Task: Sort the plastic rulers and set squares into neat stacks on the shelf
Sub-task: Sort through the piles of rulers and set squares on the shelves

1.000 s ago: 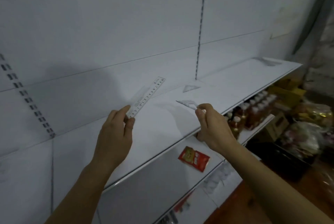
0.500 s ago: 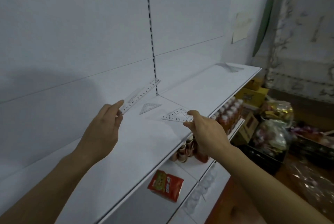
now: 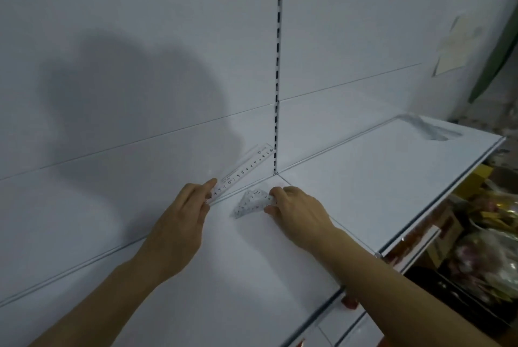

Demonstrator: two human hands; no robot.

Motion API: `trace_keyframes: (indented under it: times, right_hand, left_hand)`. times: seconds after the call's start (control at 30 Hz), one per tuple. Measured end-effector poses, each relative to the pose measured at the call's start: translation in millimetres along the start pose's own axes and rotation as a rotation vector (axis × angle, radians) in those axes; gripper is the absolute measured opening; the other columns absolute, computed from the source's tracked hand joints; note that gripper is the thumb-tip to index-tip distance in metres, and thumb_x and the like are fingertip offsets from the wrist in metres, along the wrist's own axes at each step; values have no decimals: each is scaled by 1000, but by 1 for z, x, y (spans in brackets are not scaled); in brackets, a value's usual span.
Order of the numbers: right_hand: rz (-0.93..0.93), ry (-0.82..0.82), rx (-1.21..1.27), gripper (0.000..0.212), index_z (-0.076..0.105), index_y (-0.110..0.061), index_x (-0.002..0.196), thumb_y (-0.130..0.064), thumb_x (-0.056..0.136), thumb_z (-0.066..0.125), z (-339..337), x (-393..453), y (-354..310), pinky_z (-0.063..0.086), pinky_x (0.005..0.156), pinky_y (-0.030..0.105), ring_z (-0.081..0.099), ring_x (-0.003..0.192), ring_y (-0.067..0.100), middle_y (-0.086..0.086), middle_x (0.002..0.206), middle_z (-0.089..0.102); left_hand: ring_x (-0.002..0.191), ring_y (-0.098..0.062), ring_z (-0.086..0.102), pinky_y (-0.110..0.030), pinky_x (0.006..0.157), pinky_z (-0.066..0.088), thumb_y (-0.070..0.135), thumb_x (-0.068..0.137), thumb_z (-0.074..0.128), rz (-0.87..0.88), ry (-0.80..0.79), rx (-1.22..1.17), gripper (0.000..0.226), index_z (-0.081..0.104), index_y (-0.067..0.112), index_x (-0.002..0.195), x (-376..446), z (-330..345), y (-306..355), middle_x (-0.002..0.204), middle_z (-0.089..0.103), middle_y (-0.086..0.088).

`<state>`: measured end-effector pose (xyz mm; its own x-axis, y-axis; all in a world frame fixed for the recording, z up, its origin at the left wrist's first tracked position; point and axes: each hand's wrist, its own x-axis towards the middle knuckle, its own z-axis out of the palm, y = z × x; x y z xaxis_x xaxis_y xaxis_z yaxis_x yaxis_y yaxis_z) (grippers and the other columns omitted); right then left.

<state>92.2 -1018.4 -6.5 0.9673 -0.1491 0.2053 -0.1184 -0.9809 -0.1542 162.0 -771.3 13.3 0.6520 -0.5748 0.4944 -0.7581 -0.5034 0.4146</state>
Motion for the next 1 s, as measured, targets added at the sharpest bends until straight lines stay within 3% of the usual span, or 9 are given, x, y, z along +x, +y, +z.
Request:
trace_keyframes:
  times: [0.13,0.33,0.47,0.73,0.87,1.0]
  right_hand:
    - [-31,28,99,48,49,-16,136,-50,104,37,-6,4,21,49,89,42,52,122,27,7,123,63]
    - [12,66,142,46,47,-19,139,-48,105,35,-26,-1,99,47,96,42,49,128,22,2,128,63]
    - [100,111,115,44,49,-19,138,-45,105,37,-42,-9,185,45,99,42,48,130,22,0,132,61]
    - [236,184,72,41,49,-26,139,-47,105,39,-88,-41,387,43,106,38,44,133,16,-6,138,57]
    - [279,208,81,39,50,-29,138,-47,105,40,-113,-52,471,42,106,32,44,132,12,-8,138,56]
    - [279,242,117,35,54,-29,134,-43,104,43,-124,-49,530,45,100,31,47,126,12,-9,134,58]
  left_hand:
    - [102,-5,58,-23,87,48,21,106,36,27,-11,3,40,47,19,144,18,14,5,117,51,12]
    - [96,-11,61,-40,79,56,22,103,33,102,-54,3,42,49,21,142,65,62,41,118,50,11]
    - [96,-12,63,-34,78,58,27,106,29,135,-77,-56,41,53,22,139,112,112,86,120,52,9]
    - [104,-12,61,-31,93,52,22,98,38,152,-59,-120,42,57,18,135,220,264,211,120,57,6]
    - [97,-17,60,-27,82,47,11,102,46,119,-70,-110,36,54,17,137,267,331,276,116,57,1]
    - [92,-14,55,-26,79,40,18,102,47,31,-68,-120,30,53,22,132,305,380,315,112,58,1]
